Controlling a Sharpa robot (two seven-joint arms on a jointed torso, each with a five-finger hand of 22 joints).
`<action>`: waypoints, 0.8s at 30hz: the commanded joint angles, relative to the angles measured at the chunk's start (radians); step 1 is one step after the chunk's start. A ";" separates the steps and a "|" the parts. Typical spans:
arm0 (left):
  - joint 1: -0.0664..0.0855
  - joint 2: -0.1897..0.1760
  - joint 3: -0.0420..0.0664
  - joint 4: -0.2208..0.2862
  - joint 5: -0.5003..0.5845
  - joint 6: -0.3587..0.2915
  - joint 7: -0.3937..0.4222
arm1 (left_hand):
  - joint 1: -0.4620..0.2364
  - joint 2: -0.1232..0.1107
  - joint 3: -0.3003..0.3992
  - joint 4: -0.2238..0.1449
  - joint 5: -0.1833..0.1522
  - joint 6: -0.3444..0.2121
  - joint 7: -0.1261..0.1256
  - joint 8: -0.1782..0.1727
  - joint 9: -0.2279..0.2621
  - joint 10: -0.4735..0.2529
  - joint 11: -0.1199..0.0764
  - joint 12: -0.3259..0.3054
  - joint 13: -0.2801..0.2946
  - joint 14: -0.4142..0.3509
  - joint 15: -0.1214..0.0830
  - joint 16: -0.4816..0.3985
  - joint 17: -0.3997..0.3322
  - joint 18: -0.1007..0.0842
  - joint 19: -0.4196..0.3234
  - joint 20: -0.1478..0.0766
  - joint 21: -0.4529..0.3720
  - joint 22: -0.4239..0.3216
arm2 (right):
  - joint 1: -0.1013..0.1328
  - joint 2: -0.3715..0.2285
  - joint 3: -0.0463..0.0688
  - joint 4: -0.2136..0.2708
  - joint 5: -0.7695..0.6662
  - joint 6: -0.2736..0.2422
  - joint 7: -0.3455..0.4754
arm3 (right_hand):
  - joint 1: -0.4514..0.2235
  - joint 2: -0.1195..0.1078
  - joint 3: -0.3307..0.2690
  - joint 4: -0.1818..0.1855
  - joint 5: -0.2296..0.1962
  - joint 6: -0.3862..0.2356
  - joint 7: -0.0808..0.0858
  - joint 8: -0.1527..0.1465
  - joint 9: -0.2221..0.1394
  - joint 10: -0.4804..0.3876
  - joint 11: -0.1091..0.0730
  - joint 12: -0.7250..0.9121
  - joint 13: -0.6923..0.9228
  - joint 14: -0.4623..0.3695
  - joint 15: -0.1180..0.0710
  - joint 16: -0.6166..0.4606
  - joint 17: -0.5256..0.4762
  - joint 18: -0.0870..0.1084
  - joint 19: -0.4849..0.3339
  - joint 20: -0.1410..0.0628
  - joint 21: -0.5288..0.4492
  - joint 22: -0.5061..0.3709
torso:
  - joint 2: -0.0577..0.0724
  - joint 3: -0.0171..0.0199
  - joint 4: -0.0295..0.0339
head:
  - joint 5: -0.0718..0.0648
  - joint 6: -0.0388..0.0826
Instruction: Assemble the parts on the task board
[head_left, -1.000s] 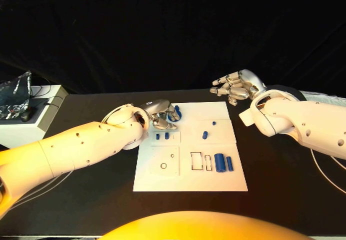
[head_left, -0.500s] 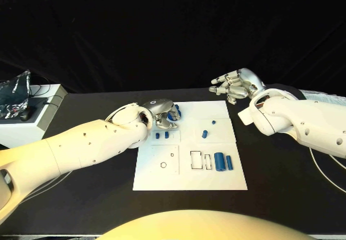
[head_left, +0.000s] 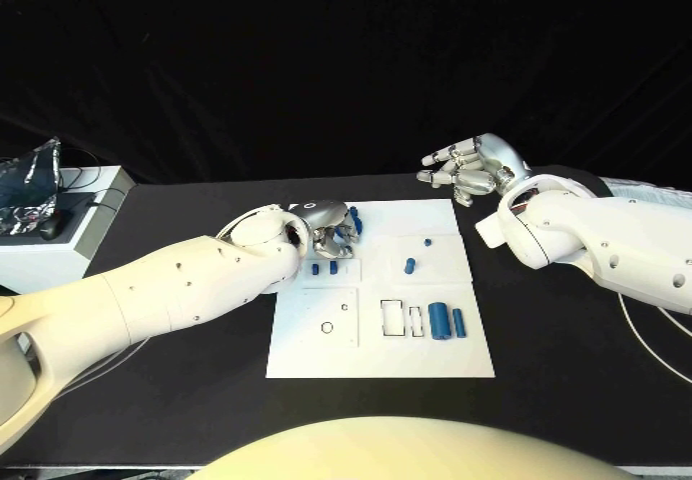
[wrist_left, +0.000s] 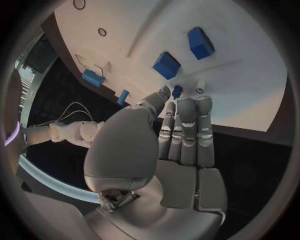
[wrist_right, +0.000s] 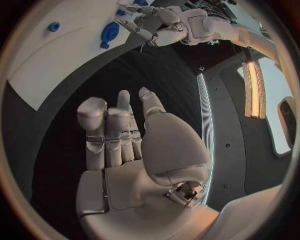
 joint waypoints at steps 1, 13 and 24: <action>0.001 0.006 0.000 -0.006 -0.007 0.035 -0.011 | -0.006 -0.003 0.003 0.004 -0.001 -0.002 0.005 -0.003 0.001 0.005 0.002 -0.003 -0.001 0.007 -0.001 0.006 -0.002 0.011 0.007 0.002 0.007 0.002 | 0.000 0.001 0.000 0.002 -0.010 0.003 0.010 | 0.004 -0.002 -0.001 0.002 0.006 -0.006 0.000 -0.001 0.000 0.005 0.000 0.006 0.001 0.007 0.002 -0.002 -0.001 0.001 0.031 -0.005 0.003 0.095 | 0.000 -0.0004 0.0001 | -0.001 -0.001; 0.001 0.014 -0.002 -0.031 -0.003 0.037 -0.012 | 0.001 0.014 0.036 -0.008 -0.001 0.016 0.013 -0.002 0.001 0.026 0.002 -0.008 -0.001 0.010 0.002 0.010 -0.007 0.019 0.013 0.008 0.022 0.012 | 0.000 0.001 0.000 0.004 -0.011 0.005 0.010 | 0.005 -0.002 0.000 0.004 0.009 -0.007 0.000 -0.001 0.000 0.005 0.000 0.007 0.002 0.008 0.002 -0.003 -0.002 0.002 0.031 -0.005 0.003 0.094 | -0.001 0.0004 -0.0002 | -0.001 -0.003; 0.000 0.018 -0.003 -0.035 0.010 0.044 0.000 | -0.004 0.029 0.053 -0.022 -0.001 0.036 0.016 -0.004 0.000 0.063 -0.003 -0.025 -0.001 0.007 0.001 0.014 -0.009 0.019 0.009 0.007 0.028 0.020 | 0.000 0.001 0.000 0.005 -0.013 0.005 0.010 | 0.005 -0.003 0.000 0.005 0.011 -0.006 0.000 -0.001 0.000 0.005 -0.001 0.008 0.004 0.008 0.001 -0.004 -0.003 0.002 0.031 -0.005 0.004 0.095 | -0.001 -0.0003 0.0009 | 0.000 -0.005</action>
